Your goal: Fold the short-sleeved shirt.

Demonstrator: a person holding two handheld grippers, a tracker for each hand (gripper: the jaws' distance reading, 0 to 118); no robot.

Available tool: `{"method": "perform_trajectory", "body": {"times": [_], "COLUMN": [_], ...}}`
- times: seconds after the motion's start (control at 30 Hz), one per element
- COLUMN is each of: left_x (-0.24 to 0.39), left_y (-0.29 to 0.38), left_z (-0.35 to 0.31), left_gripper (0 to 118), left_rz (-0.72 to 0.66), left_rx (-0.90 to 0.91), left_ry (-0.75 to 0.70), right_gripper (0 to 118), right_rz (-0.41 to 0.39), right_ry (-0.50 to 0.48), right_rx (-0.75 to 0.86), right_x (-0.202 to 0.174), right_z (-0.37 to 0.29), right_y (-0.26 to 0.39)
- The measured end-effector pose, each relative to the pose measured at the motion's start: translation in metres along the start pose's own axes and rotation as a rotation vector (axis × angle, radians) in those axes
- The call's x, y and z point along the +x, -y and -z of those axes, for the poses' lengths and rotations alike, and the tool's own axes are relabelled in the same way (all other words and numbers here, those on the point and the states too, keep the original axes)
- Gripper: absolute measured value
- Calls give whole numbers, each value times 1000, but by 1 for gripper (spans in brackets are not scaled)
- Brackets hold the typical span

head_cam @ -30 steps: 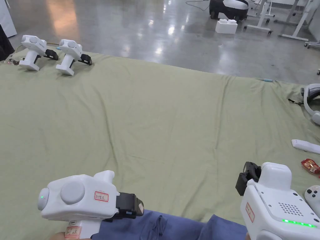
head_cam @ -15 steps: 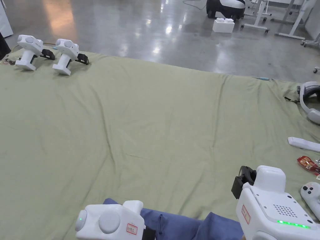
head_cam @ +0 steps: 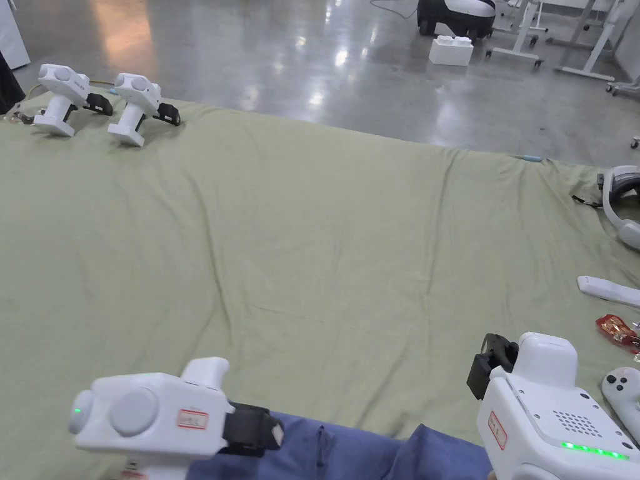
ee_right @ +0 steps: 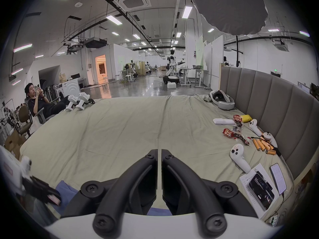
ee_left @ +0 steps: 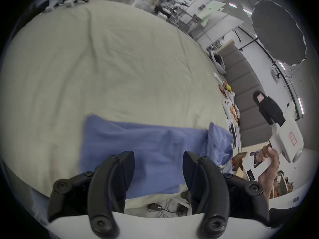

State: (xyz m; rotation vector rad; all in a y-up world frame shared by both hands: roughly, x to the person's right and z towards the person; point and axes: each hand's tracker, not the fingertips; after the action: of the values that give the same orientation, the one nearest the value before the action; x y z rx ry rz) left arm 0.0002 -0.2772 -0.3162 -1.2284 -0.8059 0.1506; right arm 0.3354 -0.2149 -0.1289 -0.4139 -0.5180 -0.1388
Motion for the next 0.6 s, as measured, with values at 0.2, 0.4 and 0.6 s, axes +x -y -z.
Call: {"method": "perform_trajectory", "body": {"times": [0.2, 0.4, 0.6], "left_x": [-79, -128, -131], "left_y": [-7, 19, 32], "left_z": [-29, 0, 19], "left_gripper": [73, 73, 72], "left_rz": [-109, -304, -433], "left_rx": [66, -23, 44], "left_ry": [-60, 143, 379], "right_gripper": [6, 6, 6], "right_rz": [3, 11, 15], "right_ry": [-15, -30, -30], "right_rx": [0, -5, -19], "right_x": [-4, -8, -9], "right_z": [3, 5, 5], "right_y": [-2, -2, 1]}}
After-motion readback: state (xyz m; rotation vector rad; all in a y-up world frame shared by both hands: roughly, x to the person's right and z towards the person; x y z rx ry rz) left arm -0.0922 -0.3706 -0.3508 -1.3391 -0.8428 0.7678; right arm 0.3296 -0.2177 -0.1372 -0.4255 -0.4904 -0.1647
